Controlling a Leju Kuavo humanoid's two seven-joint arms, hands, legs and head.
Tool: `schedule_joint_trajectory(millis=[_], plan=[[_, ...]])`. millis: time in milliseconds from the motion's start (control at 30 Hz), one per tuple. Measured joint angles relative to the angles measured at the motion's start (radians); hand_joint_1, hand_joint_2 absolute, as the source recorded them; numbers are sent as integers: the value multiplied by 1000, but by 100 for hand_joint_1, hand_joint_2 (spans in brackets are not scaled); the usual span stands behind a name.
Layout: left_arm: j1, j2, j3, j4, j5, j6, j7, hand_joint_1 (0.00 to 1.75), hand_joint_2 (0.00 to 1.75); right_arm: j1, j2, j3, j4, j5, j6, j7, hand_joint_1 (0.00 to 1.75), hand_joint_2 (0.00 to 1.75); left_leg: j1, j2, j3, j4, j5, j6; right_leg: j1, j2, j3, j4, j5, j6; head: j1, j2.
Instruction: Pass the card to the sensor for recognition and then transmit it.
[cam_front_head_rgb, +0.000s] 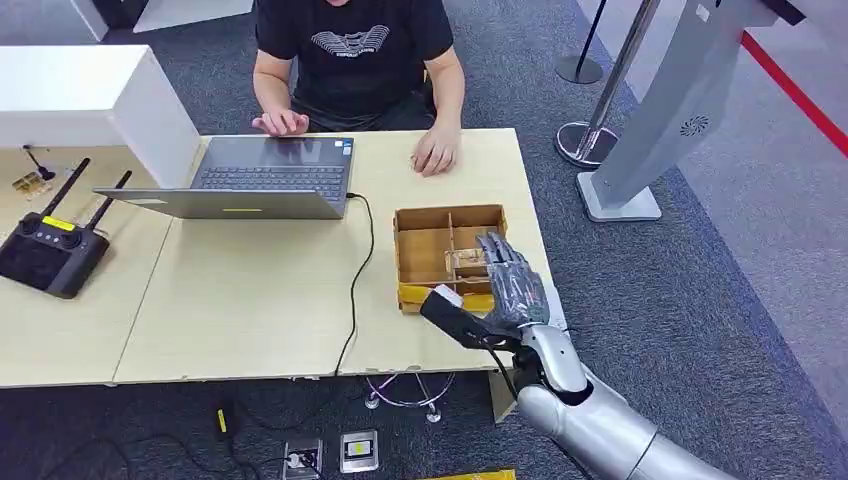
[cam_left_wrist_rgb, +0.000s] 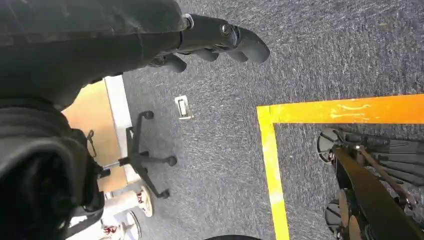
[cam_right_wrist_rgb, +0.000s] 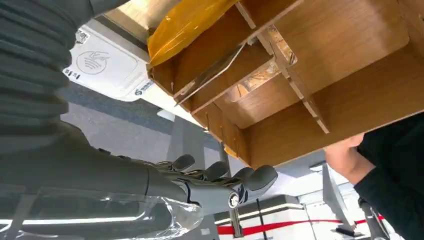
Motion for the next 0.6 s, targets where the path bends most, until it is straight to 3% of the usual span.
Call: schedule_joint_trajectory(millis=[600], plan=[[6, 11, 41, 7, 33, 0, -8, 0, 0, -40, 11, 2, 120, -86, -81, -38, 0, 175, 0, 0, 0, 0, 0, 0, 0, 0, 0, 0, 0, 0, 0, 0]])
